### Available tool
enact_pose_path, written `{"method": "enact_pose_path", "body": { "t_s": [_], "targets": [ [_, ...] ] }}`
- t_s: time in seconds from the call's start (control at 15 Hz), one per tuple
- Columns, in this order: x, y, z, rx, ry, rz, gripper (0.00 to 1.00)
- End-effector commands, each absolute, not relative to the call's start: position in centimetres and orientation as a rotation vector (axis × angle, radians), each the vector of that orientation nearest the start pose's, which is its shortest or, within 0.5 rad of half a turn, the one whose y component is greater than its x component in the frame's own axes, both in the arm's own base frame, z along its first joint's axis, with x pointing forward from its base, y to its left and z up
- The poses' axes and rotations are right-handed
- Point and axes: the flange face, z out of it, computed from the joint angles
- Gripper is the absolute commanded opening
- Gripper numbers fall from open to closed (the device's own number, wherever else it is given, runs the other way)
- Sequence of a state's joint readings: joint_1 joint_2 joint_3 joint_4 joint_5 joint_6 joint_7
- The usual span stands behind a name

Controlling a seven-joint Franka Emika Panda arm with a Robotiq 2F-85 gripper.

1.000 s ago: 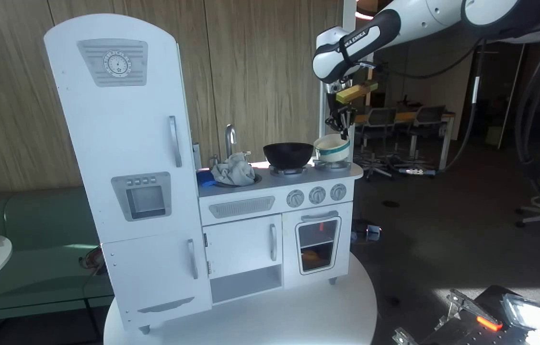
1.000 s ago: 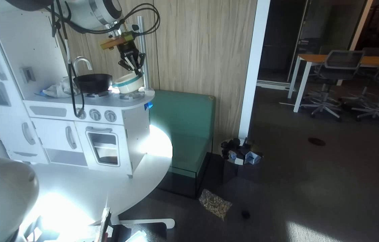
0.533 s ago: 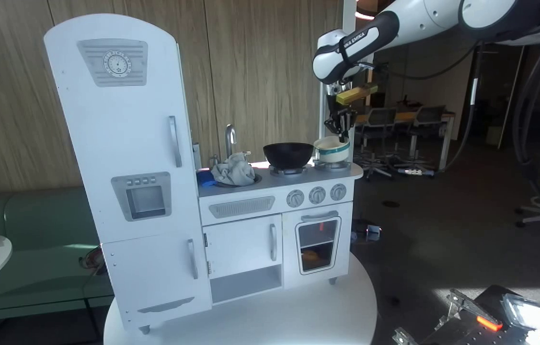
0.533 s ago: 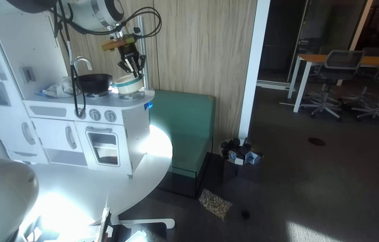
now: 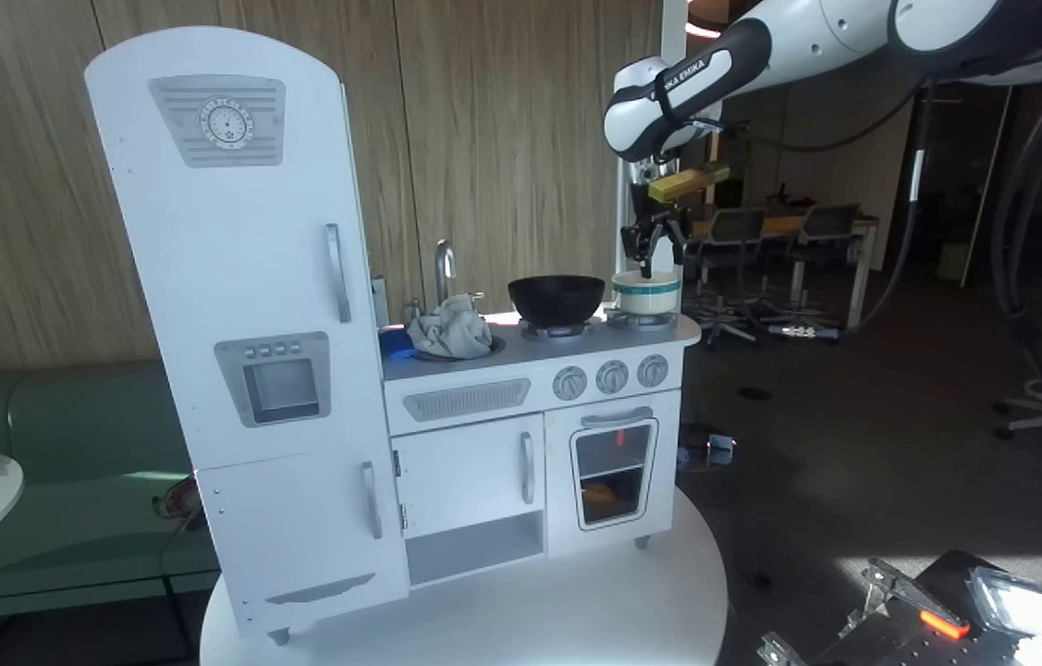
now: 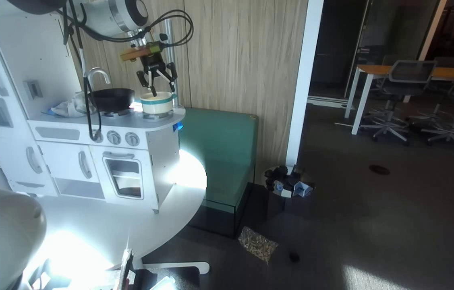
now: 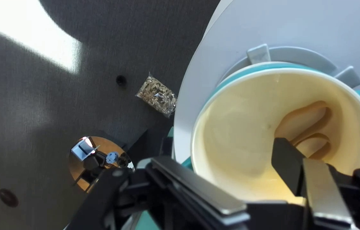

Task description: Pour the contents from the white bowl to the black bowl

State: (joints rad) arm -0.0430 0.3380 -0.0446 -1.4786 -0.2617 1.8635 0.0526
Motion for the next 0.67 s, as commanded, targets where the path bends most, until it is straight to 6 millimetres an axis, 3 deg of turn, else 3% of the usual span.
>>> {"method": "enact_pose_path", "body": {
  "t_s": [0.0,0.33,0.6],
  "targets": [
    [65.3,-6.6,50.6,-3.384,0.113,-0.098,1.0],
    [63.0,-2.9,53.5,-3.392,0.066,-0.076,1.0],
    [60.9,2.9,56.1,-3.404,-0.09,-0.091,1.0]
  ]
}}
